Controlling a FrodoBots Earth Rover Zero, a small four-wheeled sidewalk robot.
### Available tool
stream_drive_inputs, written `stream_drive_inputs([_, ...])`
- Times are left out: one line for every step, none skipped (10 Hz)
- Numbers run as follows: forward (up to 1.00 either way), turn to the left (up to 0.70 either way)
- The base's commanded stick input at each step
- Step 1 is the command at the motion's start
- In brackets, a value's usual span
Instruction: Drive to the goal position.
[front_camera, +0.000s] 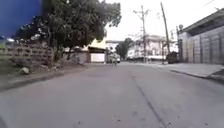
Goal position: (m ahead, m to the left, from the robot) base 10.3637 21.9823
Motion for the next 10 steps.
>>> stream_drive_inputs([1.0,-0.09])
stream_drive_inputs([1.0,-0.25])
stream_drive_inputs([1.0,0.07])
stream_drive_inputs([1.0,0.07])
stream_drive_inputs([1.0,0.07])
stream_drive_inputs([1.0,0.07])
stream_drive_inputs([1.0,0.07])
stream_drive_inputs([1.0,0.07])
stream_drive_inputs([1.0,0.07])
stream_drive_inputs([1.0,0.07])
